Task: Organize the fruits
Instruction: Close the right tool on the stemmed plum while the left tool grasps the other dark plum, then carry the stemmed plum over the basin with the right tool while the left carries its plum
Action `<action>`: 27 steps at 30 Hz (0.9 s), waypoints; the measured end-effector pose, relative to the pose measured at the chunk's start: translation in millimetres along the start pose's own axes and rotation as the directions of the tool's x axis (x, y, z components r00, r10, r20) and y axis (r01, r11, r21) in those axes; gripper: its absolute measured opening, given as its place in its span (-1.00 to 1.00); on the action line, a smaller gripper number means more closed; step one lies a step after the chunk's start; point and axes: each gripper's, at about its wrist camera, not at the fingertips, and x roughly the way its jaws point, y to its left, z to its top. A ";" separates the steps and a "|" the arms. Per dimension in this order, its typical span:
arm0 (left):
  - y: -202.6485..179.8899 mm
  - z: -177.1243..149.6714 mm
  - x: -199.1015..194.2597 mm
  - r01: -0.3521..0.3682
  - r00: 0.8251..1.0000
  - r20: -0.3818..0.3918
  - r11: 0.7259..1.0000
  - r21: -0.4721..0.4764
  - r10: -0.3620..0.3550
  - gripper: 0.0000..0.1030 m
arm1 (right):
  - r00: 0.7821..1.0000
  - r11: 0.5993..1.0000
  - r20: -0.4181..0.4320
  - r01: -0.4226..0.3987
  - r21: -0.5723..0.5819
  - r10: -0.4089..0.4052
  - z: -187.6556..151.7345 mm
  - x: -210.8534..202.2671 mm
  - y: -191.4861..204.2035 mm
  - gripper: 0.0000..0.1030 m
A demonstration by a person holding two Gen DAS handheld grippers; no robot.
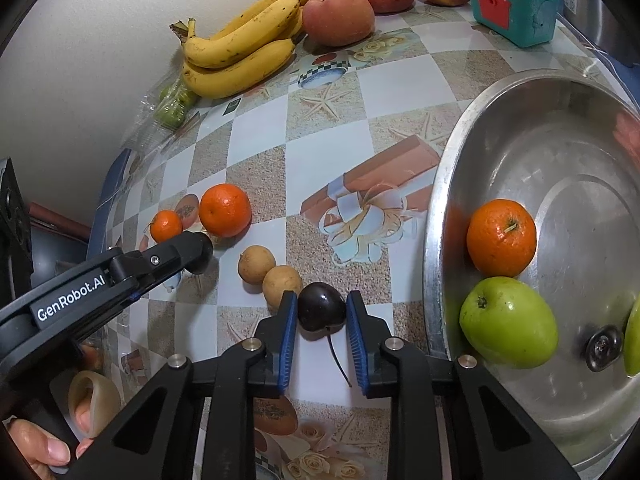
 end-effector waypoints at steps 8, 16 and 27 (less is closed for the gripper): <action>-0.9 0.4 -2.5 -0.015 1.000 0.012 1.000 0.014 0.014 -0.44 | 1.000 1.000 0.001 -0.006 0.009 0.006 -1.0 -1.2 -1.0 -0.51; -0.8 0.7 -7.3 -0.029 0.999 0.027 1.000 0.011 0.028 -0.44 | 1.000 1.000 0.006 -0.012 0.023 0.011 -0.9 -5.4 -4.4 -0.52; -6.2 4.1 -21.8 -0.024 0.998 0.064 1.000 0.019 0.023 -0.44 | 0.996 0.999 0.077 -0.033 0.021 0.032 5.3 -31.5 -0.2 -0.52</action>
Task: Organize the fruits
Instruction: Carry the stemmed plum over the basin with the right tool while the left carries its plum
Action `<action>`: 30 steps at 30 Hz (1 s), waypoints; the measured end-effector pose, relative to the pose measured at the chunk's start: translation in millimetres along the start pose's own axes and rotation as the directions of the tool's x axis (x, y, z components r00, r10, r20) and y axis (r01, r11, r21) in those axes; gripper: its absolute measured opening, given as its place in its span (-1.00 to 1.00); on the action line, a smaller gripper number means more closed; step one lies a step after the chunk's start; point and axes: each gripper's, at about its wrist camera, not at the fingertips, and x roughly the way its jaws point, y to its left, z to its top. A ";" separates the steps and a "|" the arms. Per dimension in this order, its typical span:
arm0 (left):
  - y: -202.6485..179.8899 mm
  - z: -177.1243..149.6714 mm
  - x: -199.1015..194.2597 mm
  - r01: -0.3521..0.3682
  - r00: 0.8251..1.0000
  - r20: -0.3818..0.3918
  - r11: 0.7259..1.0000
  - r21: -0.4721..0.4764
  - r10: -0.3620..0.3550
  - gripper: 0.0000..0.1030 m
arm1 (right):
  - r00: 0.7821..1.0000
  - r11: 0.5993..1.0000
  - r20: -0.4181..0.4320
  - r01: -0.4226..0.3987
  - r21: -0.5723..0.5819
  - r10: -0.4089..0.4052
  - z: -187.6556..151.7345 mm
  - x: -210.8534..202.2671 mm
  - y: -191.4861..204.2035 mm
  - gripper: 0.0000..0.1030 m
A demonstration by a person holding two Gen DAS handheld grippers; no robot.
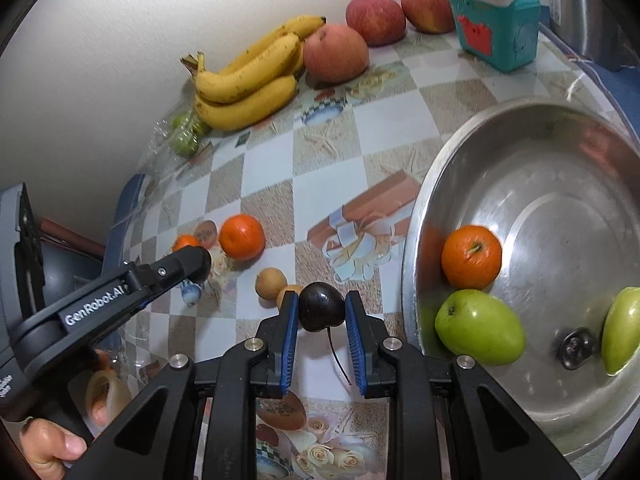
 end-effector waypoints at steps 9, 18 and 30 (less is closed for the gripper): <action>-4.6 1.5 -9.2 0.003 1.000 0.024 1.000 0.007 -0.004 -0.44 | 0.998 1.000 0.054 -0.014 -0.003 0.014 5.5 -22.3 0.7 -0.52; -14.6 1.2 -14.4 0.010 0.999 0.036 1.000 0.029 -0.011 -0.44 | 0.997 1.000 0.078 -0.007 0.022 0.006 7.1 -32.9 -11.2 -0.52; -73.0 -17.6 -15.7 0.075 0.997 0.015 0.983 0.167 -0.078 -0.44 | 0.987 0.984 0.134 0.068 0.163 -0.091 9.5 -56.8 -66.6 -0.52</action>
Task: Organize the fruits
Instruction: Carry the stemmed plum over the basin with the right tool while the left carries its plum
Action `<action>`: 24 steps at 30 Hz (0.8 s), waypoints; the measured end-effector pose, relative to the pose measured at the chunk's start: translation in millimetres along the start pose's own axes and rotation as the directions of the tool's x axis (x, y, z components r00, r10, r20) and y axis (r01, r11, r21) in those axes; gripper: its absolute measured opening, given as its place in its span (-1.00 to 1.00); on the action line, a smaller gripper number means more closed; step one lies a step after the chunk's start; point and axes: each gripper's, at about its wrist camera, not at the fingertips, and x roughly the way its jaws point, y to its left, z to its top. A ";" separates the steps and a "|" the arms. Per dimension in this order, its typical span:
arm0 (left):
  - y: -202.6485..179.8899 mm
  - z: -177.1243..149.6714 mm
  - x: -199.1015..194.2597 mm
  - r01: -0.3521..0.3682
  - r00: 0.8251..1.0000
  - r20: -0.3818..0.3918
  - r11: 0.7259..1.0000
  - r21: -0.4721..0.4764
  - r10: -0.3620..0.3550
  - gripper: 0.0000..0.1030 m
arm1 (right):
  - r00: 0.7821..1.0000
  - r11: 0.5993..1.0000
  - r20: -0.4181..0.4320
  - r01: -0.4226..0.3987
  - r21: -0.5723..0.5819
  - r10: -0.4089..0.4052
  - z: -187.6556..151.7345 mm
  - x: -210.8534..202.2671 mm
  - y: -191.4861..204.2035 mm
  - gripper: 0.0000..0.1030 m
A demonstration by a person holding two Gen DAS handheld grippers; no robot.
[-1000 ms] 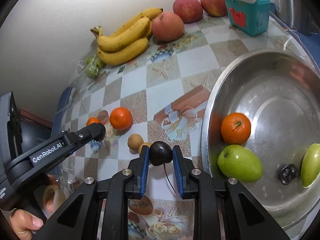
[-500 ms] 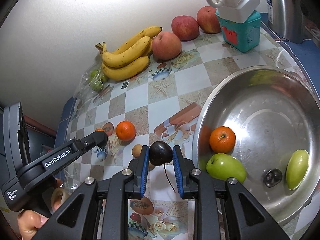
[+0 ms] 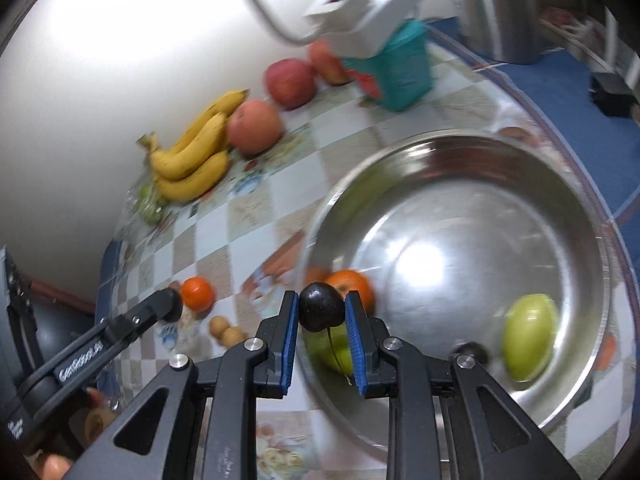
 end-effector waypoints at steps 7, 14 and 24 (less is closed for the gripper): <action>-55.2 -10.4 6.2 0.077 0.997 -0.032 0.988 0.133 -0.074 -0.44 | 0.996 0.992 0.050 0.075 0.099 -0.080 6.5 -19.9 -39.2 -0.52; -100.4 -23.1 13.2 0.126 0.992 -0.044 0.959 0.253 -0.118 -0.44 | 0.989 0.978 0.078 0.109 0.179 -0.125 7.5 -34.4 -74.1 -0.52; -134.6 -39.8 34.0 0.145 0.989 -0.058 0.921 0.361 -0.133 -0.44 | 0.985 0.975 0.077 0.137 0.176 -0.153 9.0 -25.4 -77.3 -0.52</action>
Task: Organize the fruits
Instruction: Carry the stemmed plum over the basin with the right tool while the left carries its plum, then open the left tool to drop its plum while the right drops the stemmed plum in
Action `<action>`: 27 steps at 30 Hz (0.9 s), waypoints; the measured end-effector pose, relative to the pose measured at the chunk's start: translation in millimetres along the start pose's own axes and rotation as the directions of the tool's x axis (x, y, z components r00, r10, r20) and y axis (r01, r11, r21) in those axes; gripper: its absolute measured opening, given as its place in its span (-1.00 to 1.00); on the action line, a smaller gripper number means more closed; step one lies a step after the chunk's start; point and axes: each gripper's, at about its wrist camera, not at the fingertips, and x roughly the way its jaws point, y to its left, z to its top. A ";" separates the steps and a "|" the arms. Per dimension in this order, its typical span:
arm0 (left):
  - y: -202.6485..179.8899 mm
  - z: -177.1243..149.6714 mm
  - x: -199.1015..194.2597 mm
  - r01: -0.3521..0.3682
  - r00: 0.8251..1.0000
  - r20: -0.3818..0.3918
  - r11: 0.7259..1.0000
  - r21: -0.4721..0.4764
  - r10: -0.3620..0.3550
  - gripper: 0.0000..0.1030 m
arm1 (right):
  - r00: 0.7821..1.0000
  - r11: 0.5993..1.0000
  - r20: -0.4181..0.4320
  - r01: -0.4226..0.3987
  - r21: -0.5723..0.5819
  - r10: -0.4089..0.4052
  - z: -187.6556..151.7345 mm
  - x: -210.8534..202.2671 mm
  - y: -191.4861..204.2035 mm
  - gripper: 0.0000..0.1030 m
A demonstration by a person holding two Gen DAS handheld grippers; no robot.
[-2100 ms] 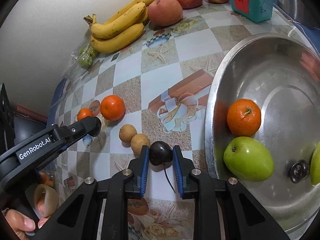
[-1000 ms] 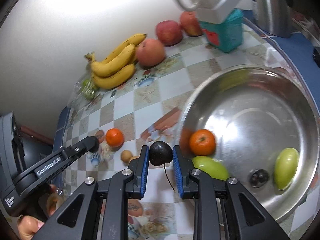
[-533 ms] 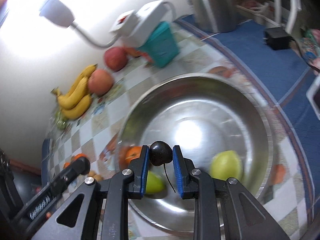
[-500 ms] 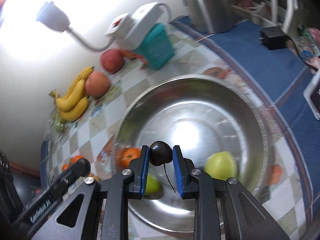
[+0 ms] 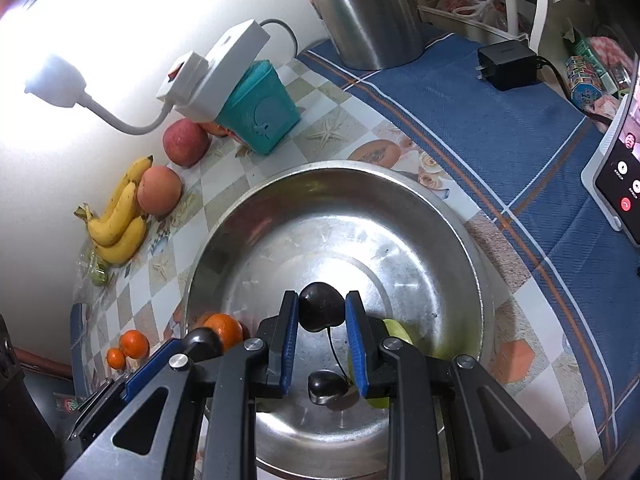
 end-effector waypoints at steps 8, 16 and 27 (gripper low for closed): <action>-11.9 0.1 16.7 -0.004 1.000 -0.013 0.999 0.049 0.004 -0.44 | 0.999 1.000 -0.015 0.028 0.010 -0.028 0.3 10.2 -4.2 -0.51; -14.1 -2.1 21.9 -0.006 0.999 -0.031 0.998 0.060 0.008 -0.42 | 0.999 0.999 -0.015 0.032 0.010 -0.032 0.9 10.3 -4.3 -0.49; -12.0 -1.2 19.4 -0.006 0.999 -0.031 0.999 0.054 0.008 0.01 | 0.999 0.999 -0.023 0.047 0.000 -0.046 0.6 11.7 -1.9 -0.49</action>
